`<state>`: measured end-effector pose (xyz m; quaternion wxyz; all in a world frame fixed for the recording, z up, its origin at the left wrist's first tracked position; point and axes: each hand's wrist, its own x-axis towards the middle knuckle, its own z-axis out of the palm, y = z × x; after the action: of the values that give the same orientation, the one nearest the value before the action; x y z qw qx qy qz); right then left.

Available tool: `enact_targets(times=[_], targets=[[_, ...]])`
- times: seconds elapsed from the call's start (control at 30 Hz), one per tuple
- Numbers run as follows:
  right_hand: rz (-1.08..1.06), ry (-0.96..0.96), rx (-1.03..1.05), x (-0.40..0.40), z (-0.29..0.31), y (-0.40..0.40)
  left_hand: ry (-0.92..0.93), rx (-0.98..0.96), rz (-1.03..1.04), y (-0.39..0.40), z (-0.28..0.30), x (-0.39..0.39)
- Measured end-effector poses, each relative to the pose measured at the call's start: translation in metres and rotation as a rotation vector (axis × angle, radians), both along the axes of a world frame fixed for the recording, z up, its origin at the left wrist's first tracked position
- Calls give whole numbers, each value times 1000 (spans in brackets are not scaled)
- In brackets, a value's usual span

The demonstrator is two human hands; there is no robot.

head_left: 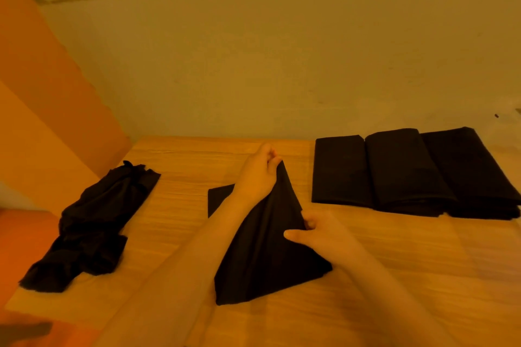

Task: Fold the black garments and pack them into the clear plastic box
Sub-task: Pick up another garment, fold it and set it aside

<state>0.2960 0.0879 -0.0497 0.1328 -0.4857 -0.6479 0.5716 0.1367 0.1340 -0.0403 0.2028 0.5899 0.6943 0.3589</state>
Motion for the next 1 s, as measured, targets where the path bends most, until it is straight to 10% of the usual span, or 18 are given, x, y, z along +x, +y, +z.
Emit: enact_targets(times=[0.2,0.47,1.0], targets=[[-90,-317,187,9,-12,-9,307,-29,-19,7,-10,-4],[-169,-554,317,6,-18,-1,121,-407,-87,9,-6,-27],[-61,-727,478,15,-4,-8,621,-137,42,0,-1,-18]])
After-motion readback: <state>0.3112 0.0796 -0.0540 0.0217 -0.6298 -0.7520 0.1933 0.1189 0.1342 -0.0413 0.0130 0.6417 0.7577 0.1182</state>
